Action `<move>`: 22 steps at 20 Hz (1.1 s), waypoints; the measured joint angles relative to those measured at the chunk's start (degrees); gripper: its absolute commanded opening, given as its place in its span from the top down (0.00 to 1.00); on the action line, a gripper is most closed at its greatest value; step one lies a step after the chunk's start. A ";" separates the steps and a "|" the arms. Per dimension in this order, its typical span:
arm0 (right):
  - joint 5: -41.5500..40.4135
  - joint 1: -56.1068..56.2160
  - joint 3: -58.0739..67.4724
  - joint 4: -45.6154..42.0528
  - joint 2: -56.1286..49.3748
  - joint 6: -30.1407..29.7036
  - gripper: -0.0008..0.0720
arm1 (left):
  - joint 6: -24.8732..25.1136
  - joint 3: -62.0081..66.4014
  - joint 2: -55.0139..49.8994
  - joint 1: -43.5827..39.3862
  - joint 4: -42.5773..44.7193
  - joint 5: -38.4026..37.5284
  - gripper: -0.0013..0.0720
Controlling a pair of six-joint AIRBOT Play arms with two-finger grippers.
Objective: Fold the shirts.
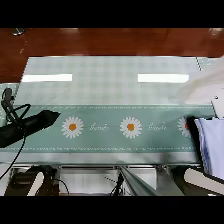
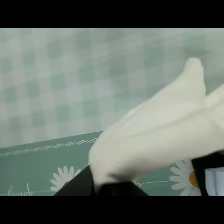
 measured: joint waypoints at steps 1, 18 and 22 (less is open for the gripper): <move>0.50 -3.48 0.11 -0.02 1.36 0.39 0.95 | 0.00 0.00 0.00 0.00 0.02 0.02 0.95; 1.79 -33.88 -40.76 -28.28 35.34 2.60 0.67 | -0.09 0.00 -0.02 0.00 0.00 3.26 0.94; 1.77 -35.04 -45.81 -36.35 39.47 5.07 0.13 | 0.04 0.00 -0.39 0.00 -0.02 4.37 0.94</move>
